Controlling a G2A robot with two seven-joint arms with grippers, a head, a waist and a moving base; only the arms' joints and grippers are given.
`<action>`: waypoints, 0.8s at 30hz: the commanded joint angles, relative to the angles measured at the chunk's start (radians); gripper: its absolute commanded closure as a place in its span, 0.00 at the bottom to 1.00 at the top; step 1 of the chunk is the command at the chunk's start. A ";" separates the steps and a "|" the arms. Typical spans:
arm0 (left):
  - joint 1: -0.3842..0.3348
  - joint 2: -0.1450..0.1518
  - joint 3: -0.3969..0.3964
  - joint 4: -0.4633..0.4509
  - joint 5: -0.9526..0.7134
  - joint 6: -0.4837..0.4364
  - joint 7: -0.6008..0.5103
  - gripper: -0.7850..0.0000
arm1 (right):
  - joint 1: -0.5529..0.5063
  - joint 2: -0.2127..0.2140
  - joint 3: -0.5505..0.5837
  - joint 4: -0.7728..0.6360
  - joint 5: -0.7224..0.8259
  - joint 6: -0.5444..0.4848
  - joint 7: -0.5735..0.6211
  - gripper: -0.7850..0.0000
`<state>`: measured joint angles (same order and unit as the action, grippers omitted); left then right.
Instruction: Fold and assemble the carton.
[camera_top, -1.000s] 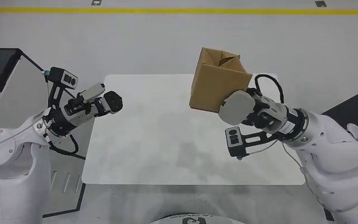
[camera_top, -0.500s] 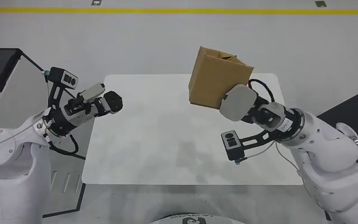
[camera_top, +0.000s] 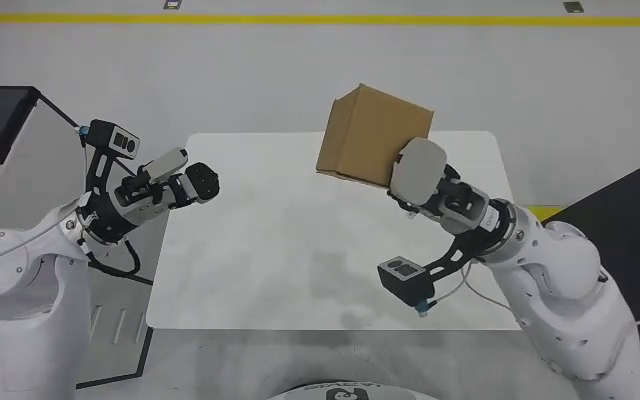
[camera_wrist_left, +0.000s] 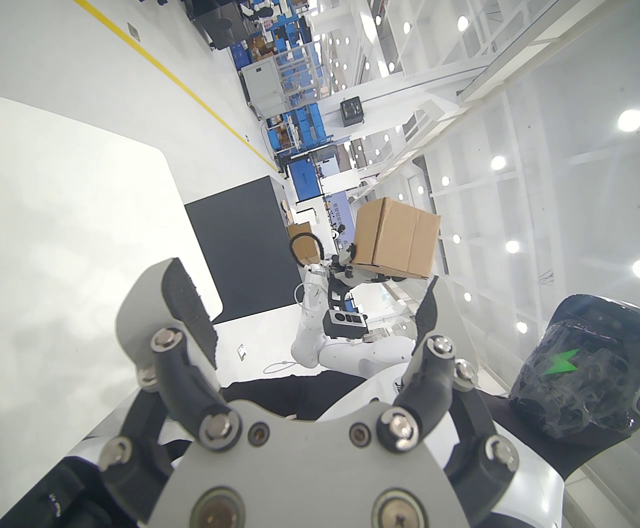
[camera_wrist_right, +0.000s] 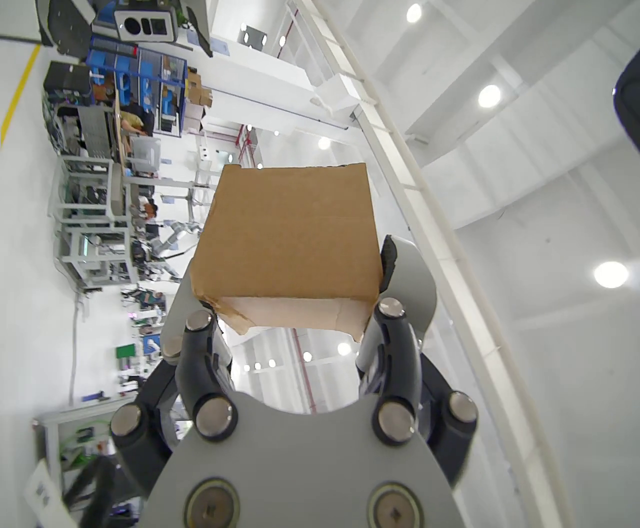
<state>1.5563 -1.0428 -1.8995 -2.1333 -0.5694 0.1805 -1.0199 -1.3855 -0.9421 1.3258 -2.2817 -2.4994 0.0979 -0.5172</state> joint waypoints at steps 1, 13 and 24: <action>0.000 0.000 0.000 0.000 0.000 0.000 0.000 0.00 | 0.000 0.000 0.001 0.000 -0.016 0.002 -0.001 1.00; 0.000 0.000 0.000 0.000 0.000 0.000 0.000 0.00 | -0.035 -0.016 0.016 0.093 0.477 -0.088 -0.003 1.00; 0.000 0.000 0.000 0.000 0.000 0.000 0.000 0.00 | -0.052 -0.028 -0.006 0.112 0.825 -0.203 -0.013 1.00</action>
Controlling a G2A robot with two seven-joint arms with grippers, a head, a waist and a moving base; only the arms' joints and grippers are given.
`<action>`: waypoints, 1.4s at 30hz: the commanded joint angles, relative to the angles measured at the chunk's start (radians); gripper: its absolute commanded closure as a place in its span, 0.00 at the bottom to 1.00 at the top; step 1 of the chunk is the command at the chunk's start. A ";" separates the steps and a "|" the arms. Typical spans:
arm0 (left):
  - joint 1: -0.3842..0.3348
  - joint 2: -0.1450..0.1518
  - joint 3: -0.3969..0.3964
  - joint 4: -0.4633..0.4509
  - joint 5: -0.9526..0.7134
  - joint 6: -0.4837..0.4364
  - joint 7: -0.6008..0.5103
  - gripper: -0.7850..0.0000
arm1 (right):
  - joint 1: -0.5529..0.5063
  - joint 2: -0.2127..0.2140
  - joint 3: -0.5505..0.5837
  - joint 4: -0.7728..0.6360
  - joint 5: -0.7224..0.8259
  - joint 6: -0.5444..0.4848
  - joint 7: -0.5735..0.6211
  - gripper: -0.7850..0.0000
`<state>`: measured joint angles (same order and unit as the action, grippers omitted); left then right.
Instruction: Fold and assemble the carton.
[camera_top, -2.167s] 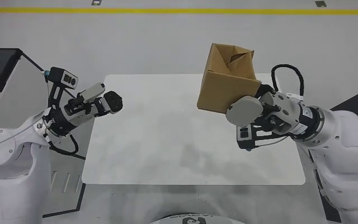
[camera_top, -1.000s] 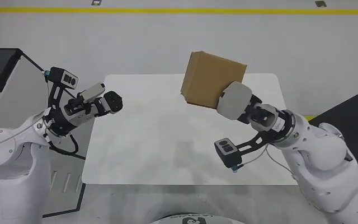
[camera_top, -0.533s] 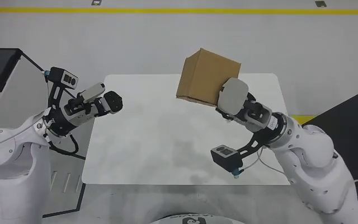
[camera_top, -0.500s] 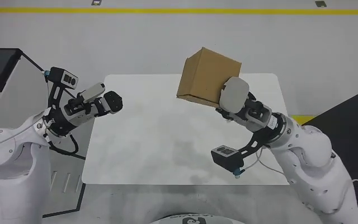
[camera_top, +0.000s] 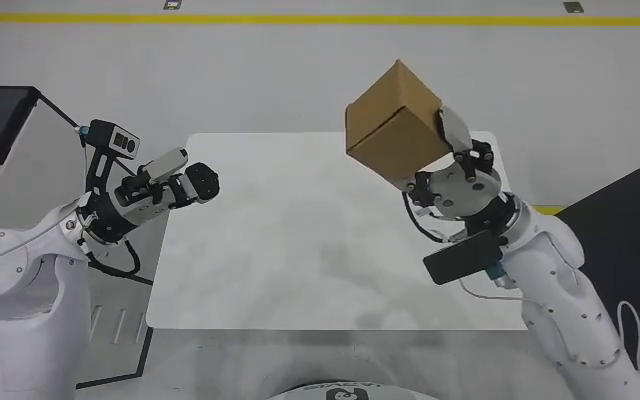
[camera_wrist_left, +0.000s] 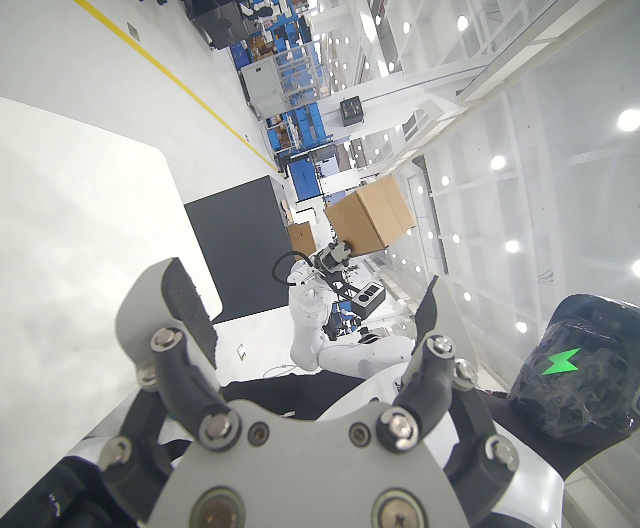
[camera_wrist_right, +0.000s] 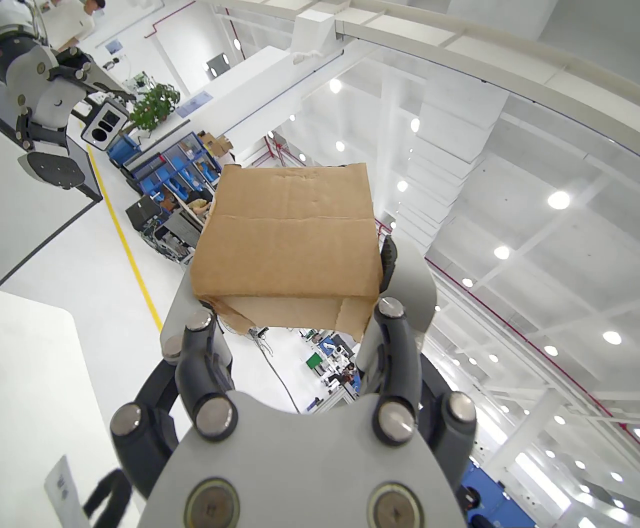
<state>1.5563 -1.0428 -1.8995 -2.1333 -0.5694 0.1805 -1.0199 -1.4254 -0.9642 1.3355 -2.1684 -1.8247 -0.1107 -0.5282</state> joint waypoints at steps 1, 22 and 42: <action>0.000 0.000 0.000 0.000 0.000 0.000 0.000 0.00 | -0.012 -0.008 -0.018 -0.001 0.191 -0.001 0.001 1.00; 0.000 0.000 0.000 0.000 0.000 0.000 0.000 0.00 | 0.000 -0.028 -0.023 -0.007 0.912 -0.327 0.170 1.00; 0.000 0.000 0.000 0.000 0.000 0.000 0.000 0.00 | 0.090 -0.044 -0.086 0.106 0.957 -0.836 -0.010 1.00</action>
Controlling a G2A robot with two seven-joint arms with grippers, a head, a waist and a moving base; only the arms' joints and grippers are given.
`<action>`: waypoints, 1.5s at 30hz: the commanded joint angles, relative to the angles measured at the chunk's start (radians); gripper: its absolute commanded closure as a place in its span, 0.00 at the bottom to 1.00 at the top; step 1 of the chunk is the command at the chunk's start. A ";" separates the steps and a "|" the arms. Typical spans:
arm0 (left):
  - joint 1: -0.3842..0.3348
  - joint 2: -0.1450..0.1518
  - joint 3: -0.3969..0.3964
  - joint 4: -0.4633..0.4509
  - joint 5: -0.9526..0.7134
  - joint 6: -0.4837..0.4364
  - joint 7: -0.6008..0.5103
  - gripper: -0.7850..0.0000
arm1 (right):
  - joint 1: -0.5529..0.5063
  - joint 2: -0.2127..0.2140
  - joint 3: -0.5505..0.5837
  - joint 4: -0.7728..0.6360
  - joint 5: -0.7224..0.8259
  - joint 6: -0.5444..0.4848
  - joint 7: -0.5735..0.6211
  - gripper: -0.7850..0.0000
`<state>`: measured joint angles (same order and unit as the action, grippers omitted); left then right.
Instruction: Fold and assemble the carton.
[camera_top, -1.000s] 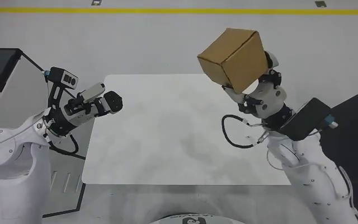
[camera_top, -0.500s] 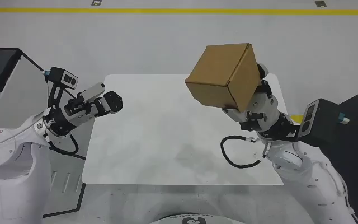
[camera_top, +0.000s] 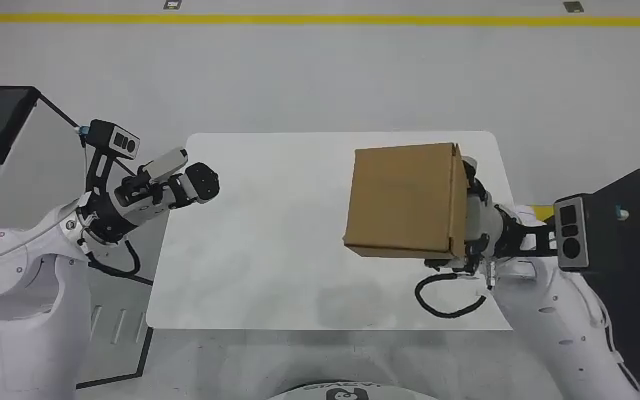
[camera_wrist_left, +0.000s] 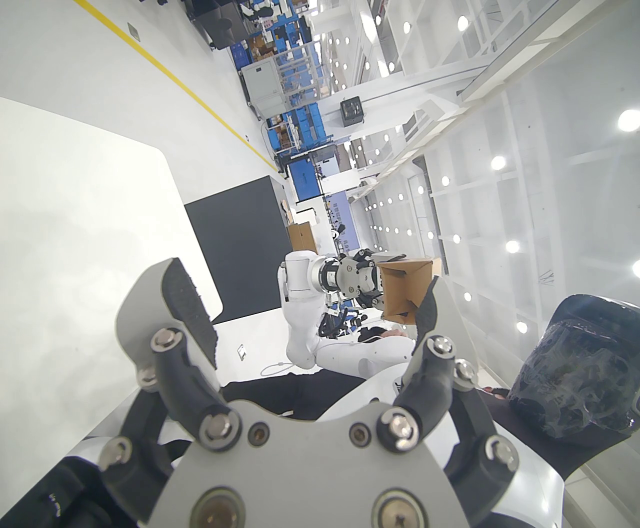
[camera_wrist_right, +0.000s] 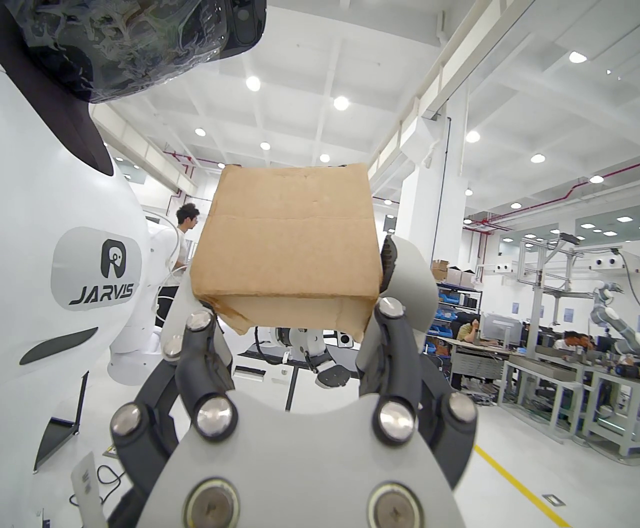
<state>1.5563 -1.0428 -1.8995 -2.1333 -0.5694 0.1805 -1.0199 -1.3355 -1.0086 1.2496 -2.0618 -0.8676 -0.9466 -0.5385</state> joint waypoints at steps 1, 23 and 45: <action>0.000 0.000 0.000 0.000 0.000 0.000 0.000 0.00 | 0.000 0.000 0.000 0.000 0.000 0.000 0.000 1.00; 0.000 0.000 0.000 0.000 0.000 0.000 0.000 0.00 | 0.128 -0.004 -0.117 -0.003 -0.082 -0.066 -0.152 1.00; 0.000 0.000 0.000 0.000 0.000 0.000 0.000 0.00 | 0.193 0.009 -0.112 -0.066 -0.273 -0.044 -0.104 1.00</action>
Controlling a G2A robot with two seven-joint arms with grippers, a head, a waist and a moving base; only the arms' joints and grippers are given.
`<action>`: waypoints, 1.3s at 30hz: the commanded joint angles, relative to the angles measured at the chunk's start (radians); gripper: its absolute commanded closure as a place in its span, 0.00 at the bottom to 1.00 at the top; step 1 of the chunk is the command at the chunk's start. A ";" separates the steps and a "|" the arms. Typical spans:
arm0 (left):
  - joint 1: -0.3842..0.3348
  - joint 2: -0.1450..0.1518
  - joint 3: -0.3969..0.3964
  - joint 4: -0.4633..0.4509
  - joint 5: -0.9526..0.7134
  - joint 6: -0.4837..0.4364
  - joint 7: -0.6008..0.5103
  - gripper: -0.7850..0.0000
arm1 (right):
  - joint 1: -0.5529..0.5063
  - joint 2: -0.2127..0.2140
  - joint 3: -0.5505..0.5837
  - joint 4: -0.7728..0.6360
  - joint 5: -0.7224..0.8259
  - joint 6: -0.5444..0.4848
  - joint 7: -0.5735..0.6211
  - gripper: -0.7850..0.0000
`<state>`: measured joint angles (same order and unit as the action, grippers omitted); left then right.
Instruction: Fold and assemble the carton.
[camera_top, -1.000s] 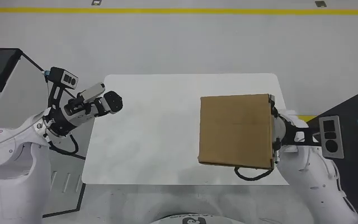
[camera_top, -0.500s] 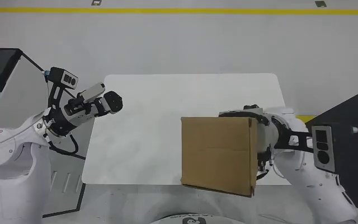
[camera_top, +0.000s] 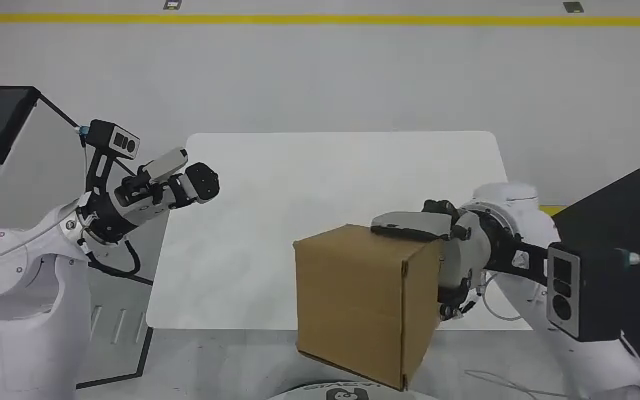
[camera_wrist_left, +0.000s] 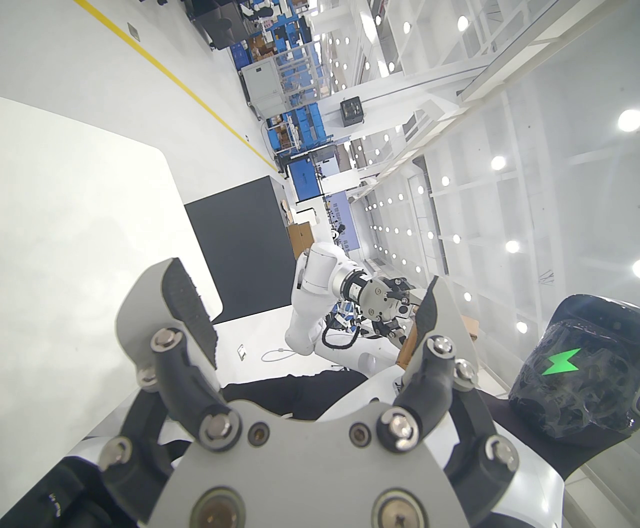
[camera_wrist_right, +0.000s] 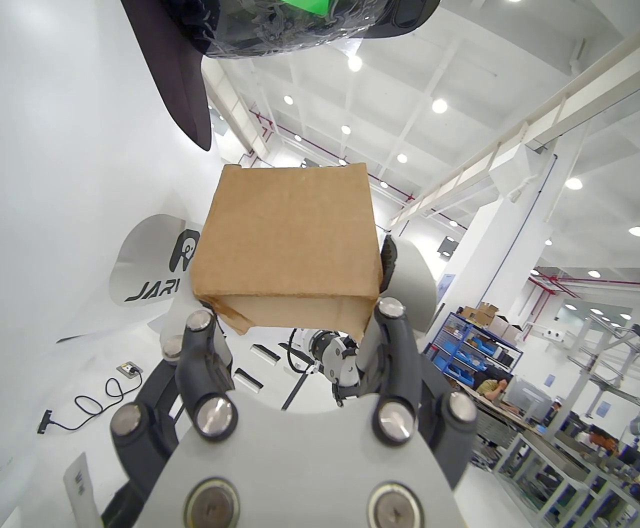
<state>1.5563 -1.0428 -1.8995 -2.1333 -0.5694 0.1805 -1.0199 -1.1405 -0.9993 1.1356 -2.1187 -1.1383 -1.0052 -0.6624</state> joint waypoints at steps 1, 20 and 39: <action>0.000 0.000 0.000 0.000 0.000 0.000 0.000 0.00 | -0.002 -0.001 0.007 -0.017 -0.007 0.022 0.033 1.00; 0.000 0.000 0.000 0.000 0.000 0.000 0.000 0.00 | -0.053 -0.008 0.087 -0.057 -0.029 0.103 0.043 1.00; 0.000 0.000 0.000 0.000 0.000 0.000 0.000 0.00 | -0.091 -0.059 -0.047 0.009 0.280 0.216 -0.058 1.00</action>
<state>1.5563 -1.0428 -1.8995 -2.1333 -0.5694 0.1805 -1.0199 -1.2297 -1.0567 1.0908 -2.1118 -0.8618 -0.7961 -0.7188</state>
